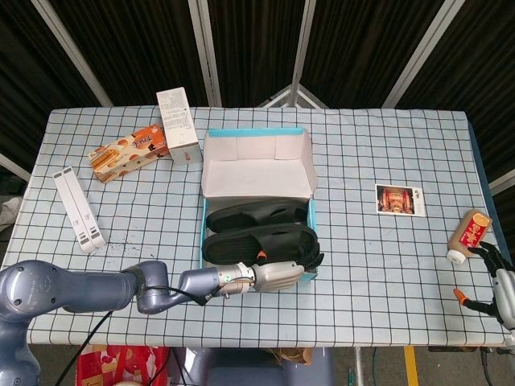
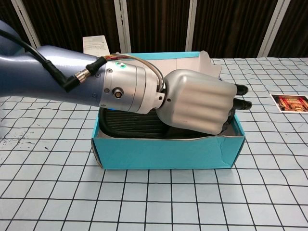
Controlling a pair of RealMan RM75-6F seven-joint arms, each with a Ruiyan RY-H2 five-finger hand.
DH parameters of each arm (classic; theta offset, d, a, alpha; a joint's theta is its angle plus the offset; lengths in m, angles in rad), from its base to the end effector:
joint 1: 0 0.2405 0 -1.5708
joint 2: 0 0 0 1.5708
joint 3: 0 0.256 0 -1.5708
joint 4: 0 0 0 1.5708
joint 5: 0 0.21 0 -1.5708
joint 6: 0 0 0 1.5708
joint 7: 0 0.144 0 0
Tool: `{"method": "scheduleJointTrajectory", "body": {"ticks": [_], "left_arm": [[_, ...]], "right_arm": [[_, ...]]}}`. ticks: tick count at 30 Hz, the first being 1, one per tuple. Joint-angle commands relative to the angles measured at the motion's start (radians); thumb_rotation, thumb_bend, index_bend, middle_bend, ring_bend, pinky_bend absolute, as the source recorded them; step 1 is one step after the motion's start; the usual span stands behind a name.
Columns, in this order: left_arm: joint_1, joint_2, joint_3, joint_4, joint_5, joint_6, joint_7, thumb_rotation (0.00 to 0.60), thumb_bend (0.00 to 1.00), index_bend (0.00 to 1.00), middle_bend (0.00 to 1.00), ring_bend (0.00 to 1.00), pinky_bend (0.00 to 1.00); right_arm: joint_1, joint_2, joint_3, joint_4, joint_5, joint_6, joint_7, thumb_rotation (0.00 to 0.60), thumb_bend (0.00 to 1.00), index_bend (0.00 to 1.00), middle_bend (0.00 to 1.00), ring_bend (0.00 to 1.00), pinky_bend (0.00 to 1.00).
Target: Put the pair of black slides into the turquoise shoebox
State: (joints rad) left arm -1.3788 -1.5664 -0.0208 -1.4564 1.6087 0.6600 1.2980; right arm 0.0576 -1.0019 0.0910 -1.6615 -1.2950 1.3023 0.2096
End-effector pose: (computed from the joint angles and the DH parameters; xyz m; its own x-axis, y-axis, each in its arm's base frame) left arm 0.0376 0.3038 -0.0783 0.3594 -0.9317 0.0527 -0.7114 -0.3101 -0.6307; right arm -0.3468 -0.1761 0.1865 0.2069 -0.0973 0.9735 -0.9448 0.2384 0.2246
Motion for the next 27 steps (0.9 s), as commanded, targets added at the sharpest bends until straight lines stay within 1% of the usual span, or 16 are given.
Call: {"method": "scheduleJointTrajectory", "body": {"ticks": [1,10,15,20,27], "left_arm": [[0.007,-0.008,0.007,0.017,0.008,-0.004,-0.013,0.6,0.49,0.32,0.5,0.09,0.18],[0.017,-0.048,0.024,0.072,0.051,-0.006,-0.056,0.6,0.49,0.31,0.5,0.09,0.18],[0.019,-0.073,0.021,0.101,0.077,-0.001,-0.079,0.6,0.44,0.31,0.5,0.09,0.18],[0.025,-0.099,0.019,0.137,0.106,0.015,-0.09,0.6,0.44,0.31,0.49,0.09,0.18],[0.03,-0.13,0.036,0.184,0.138,0.004,-0.11,0.6,0.44,0.31,0.49,0.09,0.18]], "right_arm": [[0.0,0.0,0.002,0.0,0.002,0.0,0.001,0.6,0.23,0.23,0.14,0.23,0.27],[-0.001,0.0,0.003,-0.001,0.004,0.003,-0.001,0.6,0.23,0.23,0.14,0.23,0.27],[-0.002,0.0,0.003,-0.002,0.003,0.004,0.0,0.6,0.23,0.23,0.14,0.23,0.27],[-0.003,0.002,0.002,-0.004,-0.003,0.006,0.003,0.6,0.23,0.23,0.14,0.23,0.27],[-0.004,0.004,0.001,-0.004,-0.008,0.008,0.01,0.6,0.23,0.23,0.14,0.23,0.27]]}}
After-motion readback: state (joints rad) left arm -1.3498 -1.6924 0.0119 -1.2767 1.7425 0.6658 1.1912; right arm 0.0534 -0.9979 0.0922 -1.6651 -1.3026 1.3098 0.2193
